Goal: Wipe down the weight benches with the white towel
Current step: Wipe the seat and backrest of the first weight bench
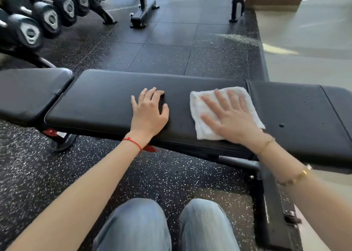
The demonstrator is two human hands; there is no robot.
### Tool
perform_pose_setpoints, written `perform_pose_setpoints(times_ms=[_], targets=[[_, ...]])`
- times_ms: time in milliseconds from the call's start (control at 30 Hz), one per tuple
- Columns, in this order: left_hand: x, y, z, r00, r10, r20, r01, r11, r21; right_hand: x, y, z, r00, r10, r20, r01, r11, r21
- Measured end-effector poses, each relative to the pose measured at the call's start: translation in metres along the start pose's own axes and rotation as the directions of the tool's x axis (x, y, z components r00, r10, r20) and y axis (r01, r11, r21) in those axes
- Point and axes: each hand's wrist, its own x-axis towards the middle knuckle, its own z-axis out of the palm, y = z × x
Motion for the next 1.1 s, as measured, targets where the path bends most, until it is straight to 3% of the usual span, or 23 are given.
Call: perform_pose_setpoints(times_ms=[133, 267, 433, 667, 767, 900, 1033, 1100], targets=[[0.001, 0.000, 0.001, 1.000, 0.004, -0.004, -0.004, 1.000, 0.019, 0.065, 0.003, -0.006, 0.994, 0.082, 0.066, -0.085, 0.996, 0.030], [0.002, -0.003, 0.002, 0.999, 0.012, -0.032, -0.012, 1.000, 0.007, 0.082, -0.012, 0.000, 0.999, 0.007, 0.051, -0.008, 1.000, 0.009], [0.002, -0.005, 0.004, 0.999, 0.026, -0.047, -0.025, 1.000, 0.007, 0.044, 0.002, 0.005, 0.996, -0.093, -0.013, 0.093, 0.996, -0.008], [0.002, -0.002, 0.008, 0.997, 0.010, -0.070, -0.008, 1.000, 0.025, 0.093, 0.025, -0.015, 0.995, 0.091, 0.047, -0.091, 0.996, 0.001], [0.002, 0.000, 0.008, 0.997, 0.000, -0.080, 0.002, 1.000, 0.026, 0.120, 0.004, -0.017, 0.999, 0.040, 0.018, -0.038, 0.995, -0.094], [0.002, 0.001, 0.006, 0.997, -0.008, -0.076, 0.010, 1.000, 0.024, 0.117, -0.019, -0.013, 0.999, -0.038, 0.035, 0.041, 0.996, -0.079], [0.002, 0.000, 0.006, 0.997, -0.004, -0.074, 0.006, 1.000, 0.022, 0.079, 0.013, -0.010, 0.989, -0.145, 0.032, 0.147, 0.989, -0.034], [0.001, 0.001, 0.006, 0.997, -0.009, -0.070, 0.011, 1.000, 0.028, 0.068, 0.031, -0.012, 0.993, -0.103, 0.055, 0.105, 0.994, -0.022]])
